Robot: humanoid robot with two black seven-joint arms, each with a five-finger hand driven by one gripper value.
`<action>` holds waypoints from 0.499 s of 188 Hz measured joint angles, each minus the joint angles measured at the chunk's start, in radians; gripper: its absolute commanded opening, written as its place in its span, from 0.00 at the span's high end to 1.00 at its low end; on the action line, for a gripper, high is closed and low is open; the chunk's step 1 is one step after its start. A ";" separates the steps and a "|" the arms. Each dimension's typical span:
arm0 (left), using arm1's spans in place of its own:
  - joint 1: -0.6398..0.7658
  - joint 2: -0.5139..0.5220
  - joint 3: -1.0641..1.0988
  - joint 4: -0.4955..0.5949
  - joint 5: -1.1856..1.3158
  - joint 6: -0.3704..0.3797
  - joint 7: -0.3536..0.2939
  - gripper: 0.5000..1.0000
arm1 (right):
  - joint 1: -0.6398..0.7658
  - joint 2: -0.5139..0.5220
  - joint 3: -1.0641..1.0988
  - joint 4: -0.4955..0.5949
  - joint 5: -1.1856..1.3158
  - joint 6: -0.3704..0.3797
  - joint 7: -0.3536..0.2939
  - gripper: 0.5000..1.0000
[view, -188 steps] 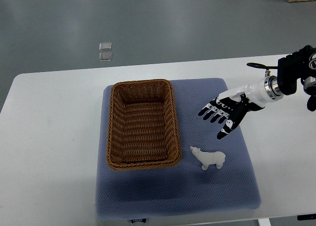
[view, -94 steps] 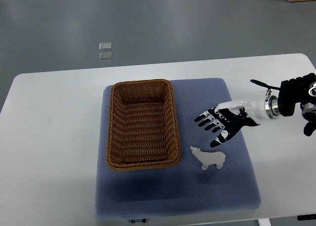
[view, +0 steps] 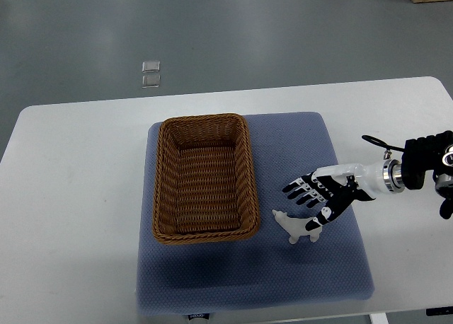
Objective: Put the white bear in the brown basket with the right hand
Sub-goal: 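Close the right hand fingers around the white bear figurine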
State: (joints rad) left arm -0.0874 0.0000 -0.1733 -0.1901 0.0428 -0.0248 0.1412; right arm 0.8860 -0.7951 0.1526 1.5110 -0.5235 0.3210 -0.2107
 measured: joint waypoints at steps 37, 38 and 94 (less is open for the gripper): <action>0.000 0.000 -0.001 0.000 0.000 0.000 0.000 0.00 | -0.059 0.007 0.009 0.000 -0.085 -0.045 0.048 0.18; 0.000 0.000 -0.001 0.000 0.000 0.000 0.000 0.00 | -0.061 0.007 0.009 0.000 -0.087 -0.047 0.049 0.18; 0.000 0.000 -0.002 0.000 0.000 0.000 0.000 0.00 | -0.157 0.016 0.060 0.000 -0.167 -0.089 0.099 0.22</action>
State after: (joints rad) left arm -0.0874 0.0000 -0.1750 -0.1901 0.0431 -0.0248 0.1412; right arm 0.7290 -0.7794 0.2124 1.5111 -0.6902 0.2319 -0.1117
